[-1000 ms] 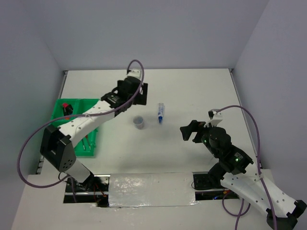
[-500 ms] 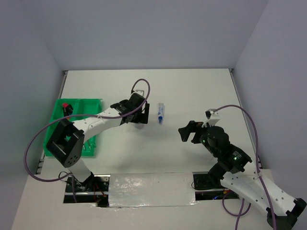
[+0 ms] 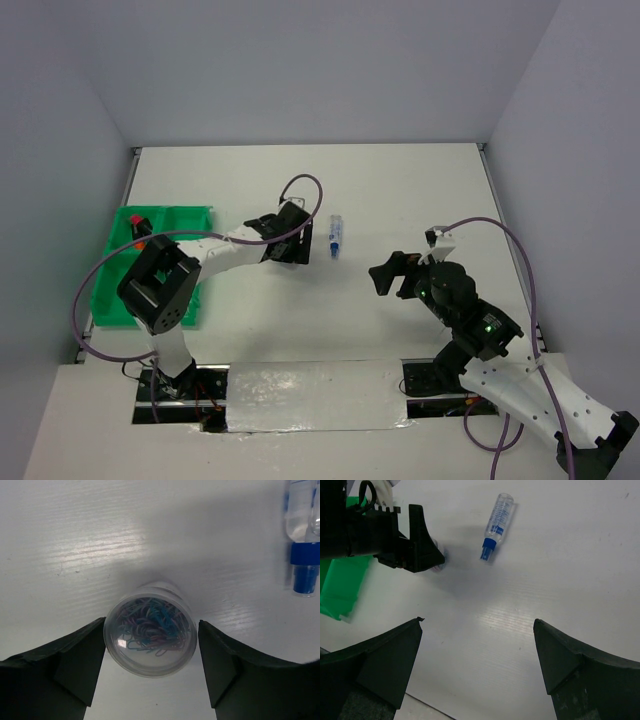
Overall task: Sort the stationery into containers
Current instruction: Pick up the stationery from the center of the board, then place the stationery in the storage box.
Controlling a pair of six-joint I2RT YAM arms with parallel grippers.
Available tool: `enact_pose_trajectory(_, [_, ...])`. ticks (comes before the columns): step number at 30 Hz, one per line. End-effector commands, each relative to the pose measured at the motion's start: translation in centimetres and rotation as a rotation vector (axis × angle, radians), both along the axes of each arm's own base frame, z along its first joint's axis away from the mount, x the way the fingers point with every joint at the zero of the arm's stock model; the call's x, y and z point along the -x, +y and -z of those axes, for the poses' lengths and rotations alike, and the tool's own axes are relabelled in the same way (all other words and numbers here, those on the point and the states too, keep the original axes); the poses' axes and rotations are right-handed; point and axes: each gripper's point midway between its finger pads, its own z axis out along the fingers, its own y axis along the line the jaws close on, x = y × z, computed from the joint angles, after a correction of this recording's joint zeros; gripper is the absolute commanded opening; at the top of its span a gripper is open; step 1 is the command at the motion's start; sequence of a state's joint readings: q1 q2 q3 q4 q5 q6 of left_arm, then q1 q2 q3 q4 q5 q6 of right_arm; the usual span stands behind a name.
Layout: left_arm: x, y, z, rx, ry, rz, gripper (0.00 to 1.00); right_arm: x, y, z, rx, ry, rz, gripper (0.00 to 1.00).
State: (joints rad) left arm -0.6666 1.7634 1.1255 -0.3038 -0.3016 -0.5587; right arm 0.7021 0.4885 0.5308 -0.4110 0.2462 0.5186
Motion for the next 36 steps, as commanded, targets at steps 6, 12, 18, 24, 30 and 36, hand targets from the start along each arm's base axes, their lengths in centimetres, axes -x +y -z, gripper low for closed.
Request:
enact_pose_trajectory(6, [-1.2, 0.5, -2.2, 0.002, -0.092, -0.055, 0.30, -0.4, 0.3, -0.7, -0.002, -0.042, -0.014, 1.00])
enact_pose_trajectory(12, [-0.5, 3.2, -6.1, -0.030, -0.141, -0.172, 0.00, -0.5, 0.3, -0.6, 0.009, -0.043, -0.018, 1.00])
enact_pose_trajectory(18, [2.1, 16.3, -11.2, -0.078, -0.240, -0.724, 0.00, -0.5, 0.6, -0.8, 0.016, -0.051, -0.038, 1.00])
enact_pose_trajectory(24, [8.8, 27.6, -12.9, -0.089, -0.299, -1.299, 0.00, -0.5, 1.1, -0.9, 0.009, -0.051, -0.062, 1.00])
enact_pose_trajectory(30, [12.8, 34.0, -13.1, -0.066, -0.352, -1.535, 0.00, -0.1, 1.5, -1.0, 0.012, -0.046, -0.096, 1.00])
enact_pose_trajectory(36, [14.7, 38.9, -12.6, -0.108, -0.332, -1.699, 0.00, 0.1, 2.1, -0.8, 0.006, -0.046, -0.131, 1.00])
